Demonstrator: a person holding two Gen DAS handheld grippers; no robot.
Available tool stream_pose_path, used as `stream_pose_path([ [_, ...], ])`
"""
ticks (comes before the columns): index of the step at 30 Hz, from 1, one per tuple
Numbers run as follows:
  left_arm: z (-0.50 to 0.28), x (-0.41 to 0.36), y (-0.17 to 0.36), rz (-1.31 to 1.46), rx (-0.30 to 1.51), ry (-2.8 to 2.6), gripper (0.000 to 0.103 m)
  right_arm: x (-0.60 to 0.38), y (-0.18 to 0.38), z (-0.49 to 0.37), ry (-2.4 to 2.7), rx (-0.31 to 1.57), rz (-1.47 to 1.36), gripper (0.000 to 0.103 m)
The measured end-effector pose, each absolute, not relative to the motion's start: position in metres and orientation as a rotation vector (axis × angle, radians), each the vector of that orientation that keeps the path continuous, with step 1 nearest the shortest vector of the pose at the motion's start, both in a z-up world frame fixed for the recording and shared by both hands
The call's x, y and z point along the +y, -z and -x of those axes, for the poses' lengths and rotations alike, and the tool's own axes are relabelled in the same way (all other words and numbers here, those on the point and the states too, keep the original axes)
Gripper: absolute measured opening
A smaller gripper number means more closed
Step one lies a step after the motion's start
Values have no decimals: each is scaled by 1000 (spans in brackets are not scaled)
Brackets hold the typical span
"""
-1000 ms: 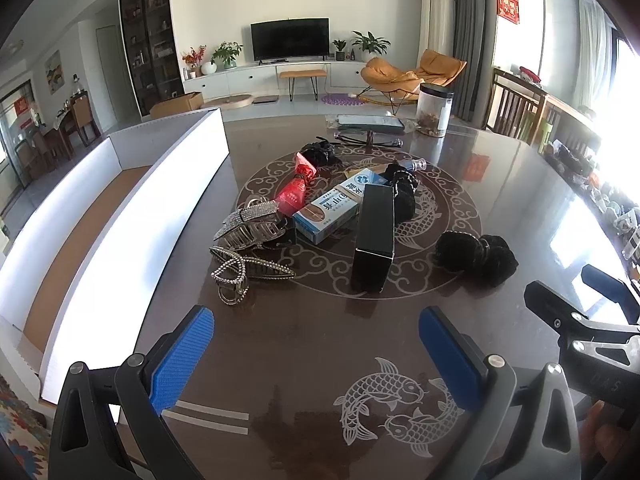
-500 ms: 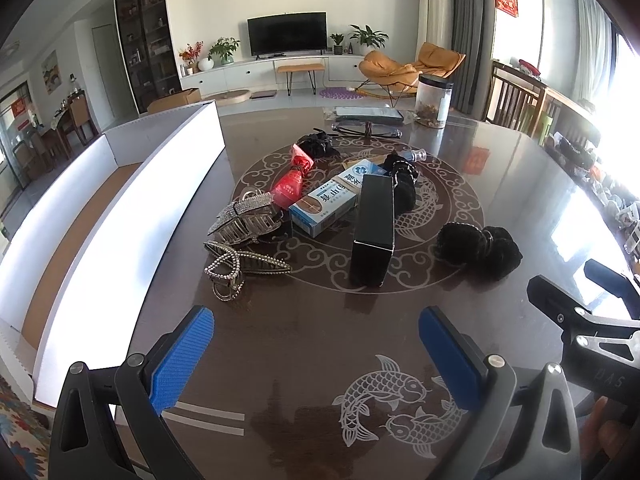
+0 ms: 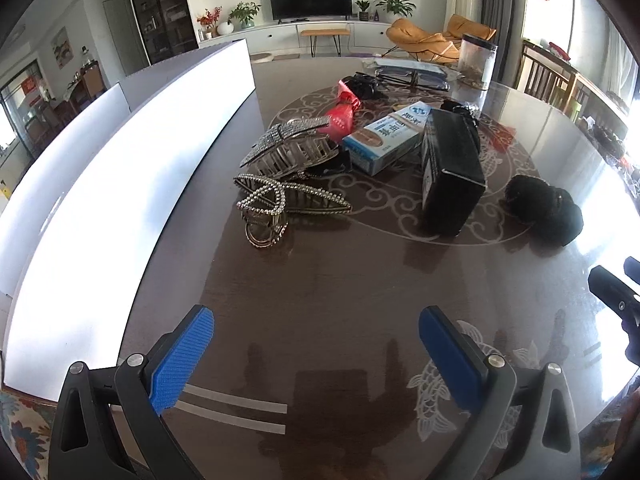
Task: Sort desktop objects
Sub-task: 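Move both tools toward the cluster of items on the table, then close the right gripper on the black fuzzy hair ties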
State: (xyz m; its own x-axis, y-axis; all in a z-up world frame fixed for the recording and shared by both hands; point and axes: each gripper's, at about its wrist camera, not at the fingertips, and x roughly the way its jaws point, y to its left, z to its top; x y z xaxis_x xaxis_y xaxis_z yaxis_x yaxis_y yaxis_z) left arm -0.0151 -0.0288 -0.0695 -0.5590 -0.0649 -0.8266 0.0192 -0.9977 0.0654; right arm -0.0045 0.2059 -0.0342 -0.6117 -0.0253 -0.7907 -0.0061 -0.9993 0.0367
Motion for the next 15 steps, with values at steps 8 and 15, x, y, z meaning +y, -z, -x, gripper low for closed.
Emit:
stream_pose_path([
  [8,28,-23,86,-1502,-104,2708,103,209,65,18,2756,-66,-1485,103],
  [15,35,-18,95,-1538,-128,2699,103,222,79,28,2746,-71,-1544,103],
])
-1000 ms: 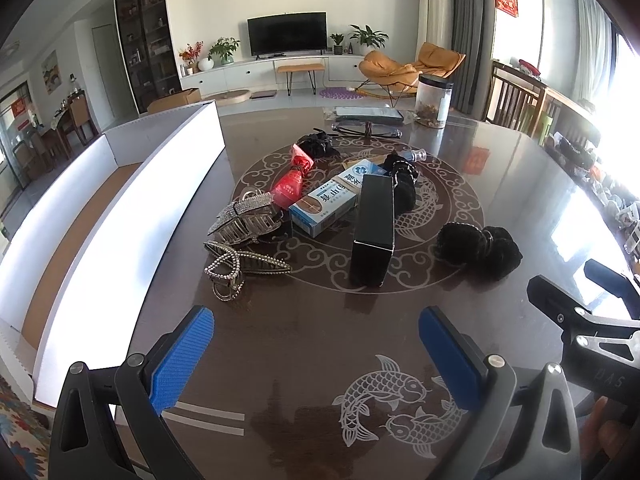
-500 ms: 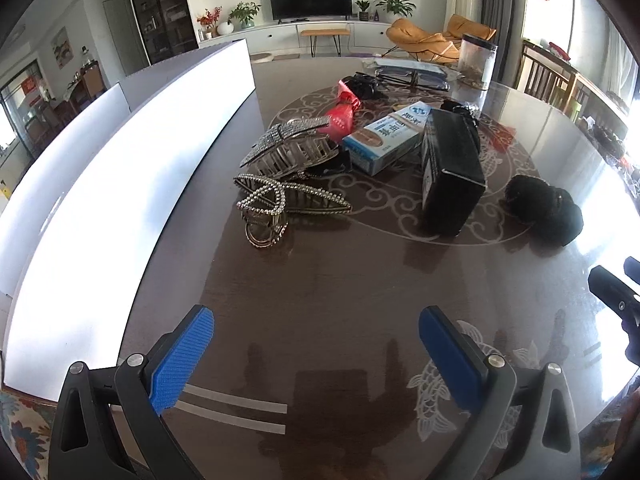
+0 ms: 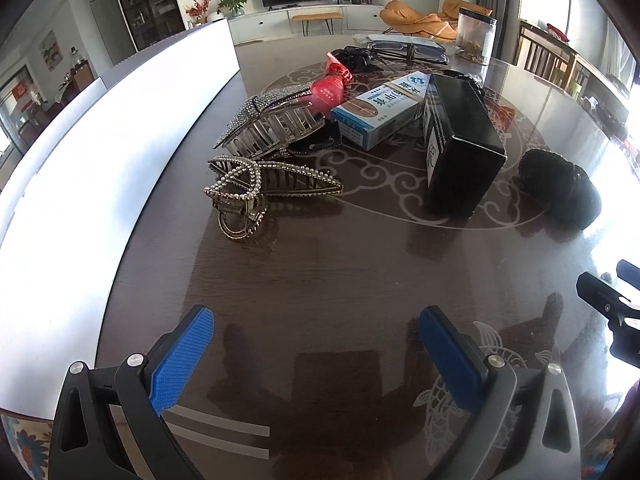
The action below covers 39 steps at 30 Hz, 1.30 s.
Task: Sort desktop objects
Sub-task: 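Close the right gripper on the black fuzzy hair ties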
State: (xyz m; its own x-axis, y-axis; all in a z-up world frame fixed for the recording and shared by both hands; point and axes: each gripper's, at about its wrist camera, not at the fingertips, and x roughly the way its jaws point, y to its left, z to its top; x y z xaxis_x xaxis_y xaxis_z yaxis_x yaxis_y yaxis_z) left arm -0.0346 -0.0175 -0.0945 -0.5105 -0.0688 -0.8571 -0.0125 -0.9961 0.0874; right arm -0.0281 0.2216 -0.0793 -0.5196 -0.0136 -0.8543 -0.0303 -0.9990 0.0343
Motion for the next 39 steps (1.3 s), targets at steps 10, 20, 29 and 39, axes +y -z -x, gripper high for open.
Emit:
stream_pose_path([
  [10,44,-22,100,-1605,-58,2718,103,219,86,54,-2747,-32,1545,103],
  [20,77,-9,101,-1645,-99,2782,103,203,90,104,-2864,-99,1479,103],
  [29,142,10,102,-1645,-151,2849,103,201,91,144,-2853,-77,1474,103],
  [39,157,13,105,-1549,-162,2930,103,204,91,144,-2850,-70,1474,103],
])
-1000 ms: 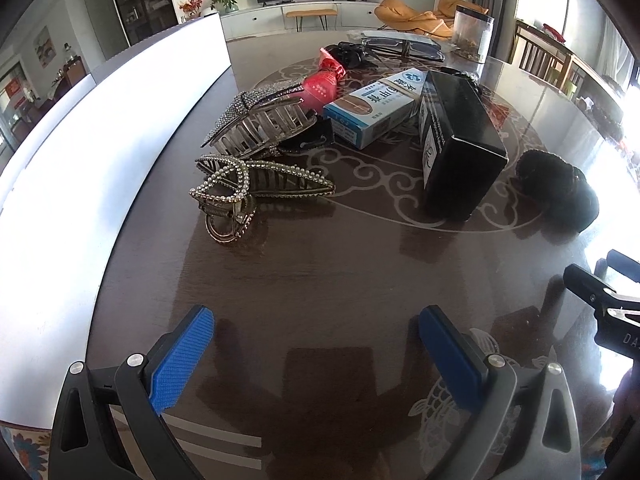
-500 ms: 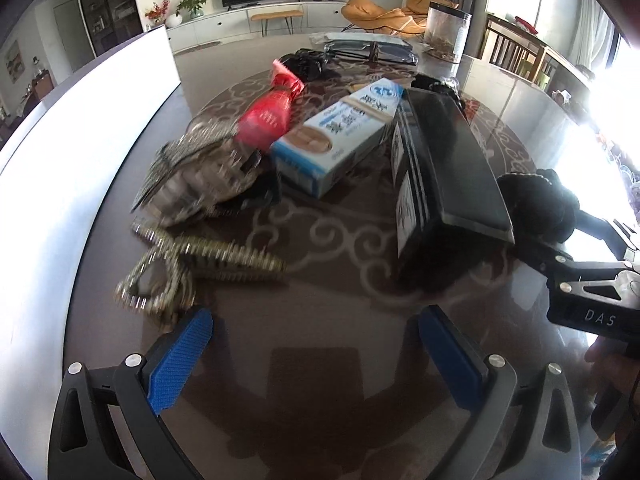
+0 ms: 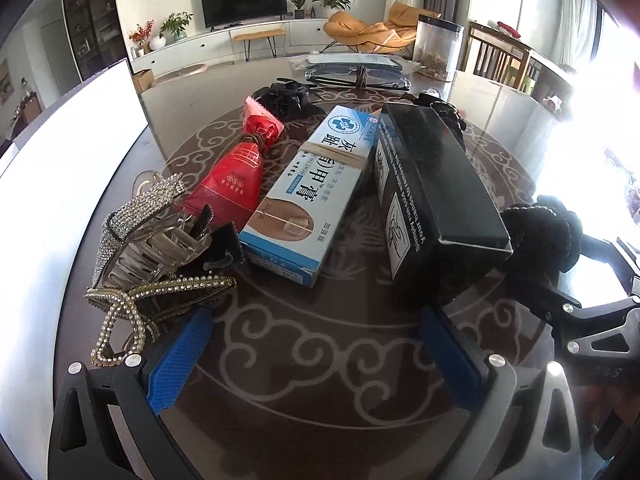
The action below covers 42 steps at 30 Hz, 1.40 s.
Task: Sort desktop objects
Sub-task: 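Close the right gripper on the black fuzzy hair ties, then grasp the pearl-beaded hair clip with the left gripper while the right holds the hair ties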
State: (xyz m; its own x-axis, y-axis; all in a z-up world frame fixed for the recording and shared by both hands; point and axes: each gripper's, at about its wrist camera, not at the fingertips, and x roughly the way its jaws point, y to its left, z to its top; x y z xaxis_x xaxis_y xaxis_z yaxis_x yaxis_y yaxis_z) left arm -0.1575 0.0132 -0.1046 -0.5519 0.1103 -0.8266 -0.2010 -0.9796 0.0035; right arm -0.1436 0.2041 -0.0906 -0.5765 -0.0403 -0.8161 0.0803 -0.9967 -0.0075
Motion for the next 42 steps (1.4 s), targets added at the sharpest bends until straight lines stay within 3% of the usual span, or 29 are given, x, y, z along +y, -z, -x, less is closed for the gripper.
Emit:
stream_pose_path([
  [22,117,-2,101,1395,199,-2442,103,204,90,143,2730,65,-1411,103],
  [26,120,-7,90,1387,215,-2452,103,204,90,141,2713,89,-1402,103],
  [30,133,-33,74,1378,84,-2511,103,212,91,138,2644,129,-1366,103],
  [42,139,-55,35,1230,180,-2743,103,212,92,136,2649,132,-1368,103],
])
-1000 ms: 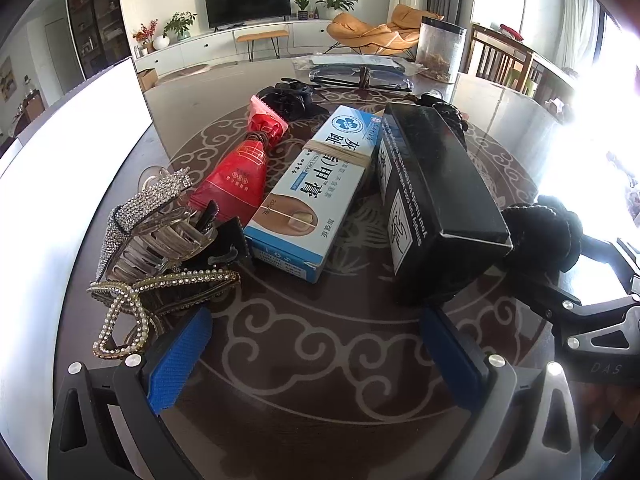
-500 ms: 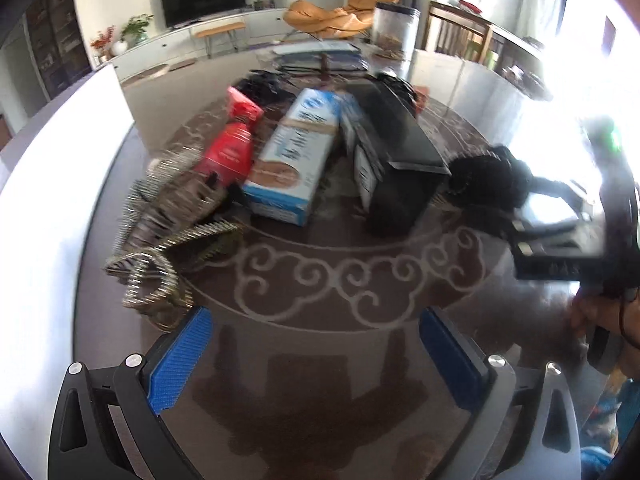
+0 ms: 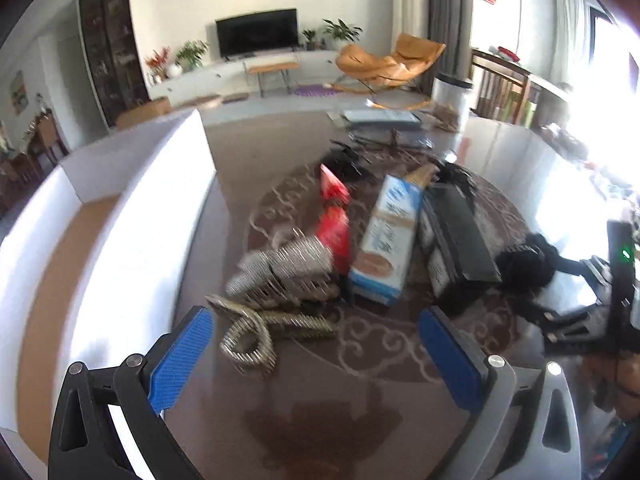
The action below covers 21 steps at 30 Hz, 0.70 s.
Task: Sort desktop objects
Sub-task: 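Grasp the pearl-beaded hair clip with the left gripper while the right holds the hair ties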
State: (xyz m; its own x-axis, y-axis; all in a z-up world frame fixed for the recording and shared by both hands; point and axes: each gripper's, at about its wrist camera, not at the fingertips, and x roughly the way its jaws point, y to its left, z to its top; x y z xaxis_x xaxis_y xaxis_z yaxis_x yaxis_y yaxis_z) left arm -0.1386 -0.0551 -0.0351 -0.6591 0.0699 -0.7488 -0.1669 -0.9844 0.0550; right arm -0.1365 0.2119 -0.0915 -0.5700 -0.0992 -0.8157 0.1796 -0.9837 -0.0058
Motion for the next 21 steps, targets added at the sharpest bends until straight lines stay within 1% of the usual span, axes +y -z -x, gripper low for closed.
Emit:
stream_pose_path([
  [1,147,-56,33,1245,192,-2768,103,212,92,136,2649,132,-1368,103],
  [3,172,-58,37,1310,147,-2778,103,212,92,137,2649,131,-1368,103],
  [5,196,-63,53,1432,72,-2760,103,212,92,137,2649,131,-1368,103],
  [7,202,-65,65,1501,42,-2765,103,212,92,137,2649,131,-1368,103],
  [10,183,-68,78,1481,-14,-2774,103,212,92,137,2649,131,-1368,103],
  [12,167,-68,82,1444,6,-2765,103,212,92,137,2649,131,-1368,103],
  [16,160,-75,95,1492,57,-2748,103,212,92,137,2650,130,-1368,103],
  [21,172,-85,88,1470,-106,-2790,103,212,92,136,2651,130,-1367,103],
])
